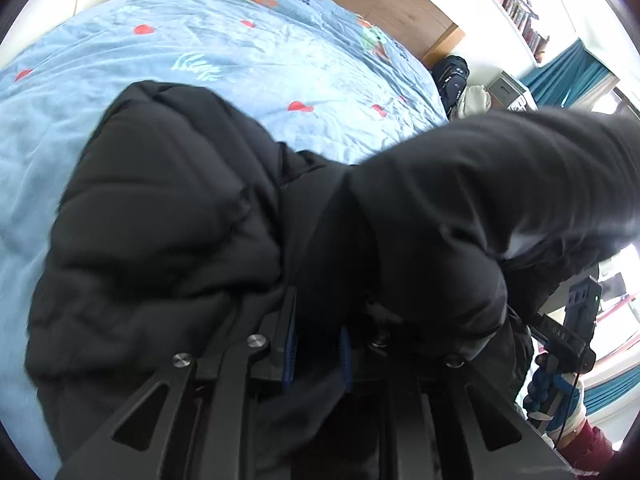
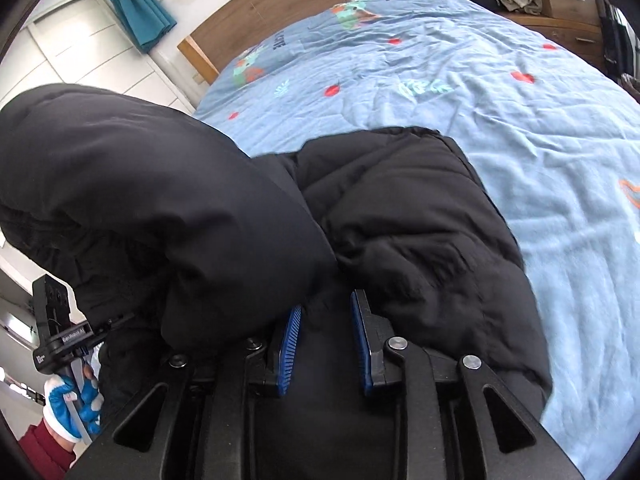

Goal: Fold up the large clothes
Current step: 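Lay the hem over the collar and press it flat with both tools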

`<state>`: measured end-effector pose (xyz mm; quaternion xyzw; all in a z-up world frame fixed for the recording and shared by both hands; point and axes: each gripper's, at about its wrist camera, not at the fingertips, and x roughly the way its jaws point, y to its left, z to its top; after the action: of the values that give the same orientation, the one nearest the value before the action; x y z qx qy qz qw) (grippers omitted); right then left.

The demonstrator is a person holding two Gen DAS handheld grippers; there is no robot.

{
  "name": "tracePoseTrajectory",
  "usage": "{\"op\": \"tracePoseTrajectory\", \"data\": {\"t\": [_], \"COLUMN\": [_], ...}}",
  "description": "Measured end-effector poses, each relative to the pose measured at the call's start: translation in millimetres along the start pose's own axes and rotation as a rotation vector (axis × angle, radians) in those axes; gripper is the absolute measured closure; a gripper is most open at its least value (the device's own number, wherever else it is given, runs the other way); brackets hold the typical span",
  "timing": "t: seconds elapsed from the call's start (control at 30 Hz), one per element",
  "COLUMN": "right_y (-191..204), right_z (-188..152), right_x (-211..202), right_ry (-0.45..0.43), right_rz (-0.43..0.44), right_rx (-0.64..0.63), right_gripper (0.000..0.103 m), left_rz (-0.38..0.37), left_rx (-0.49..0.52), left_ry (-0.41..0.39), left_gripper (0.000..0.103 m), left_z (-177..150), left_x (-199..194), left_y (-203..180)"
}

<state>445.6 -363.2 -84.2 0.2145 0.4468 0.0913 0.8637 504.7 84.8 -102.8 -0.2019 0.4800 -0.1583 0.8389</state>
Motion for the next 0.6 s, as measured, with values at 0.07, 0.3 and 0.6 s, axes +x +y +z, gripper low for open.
{"op": "tracePoseTrajectory", "data": {"t": [0.07, 0.3, 0.6], "right_y": [-8, -21, 51], "right_z": [-3, 24, 65], "right_x": [-17, -97, -128], "right_ry": [-0.002, -0.106, -0.106], "right_rz": [-0.033, -0.081, -0.043], "right_rx": [-0.003, 0.023, -0.128], "right_gripper": [0.077, 0.067, 0.054], "left_rz": [0.004, 0.086, 0.085], "left_rx": [-0.015, -0.06, -0.005], "left_ry": [0.007, -0.054, -0.161], "left_gripper": [0.084, 0.084, 0.059], "left_z": [-1, -12, 33], "left_x": [-13, -97, -151], "left_y": [2, 11, -57]}}
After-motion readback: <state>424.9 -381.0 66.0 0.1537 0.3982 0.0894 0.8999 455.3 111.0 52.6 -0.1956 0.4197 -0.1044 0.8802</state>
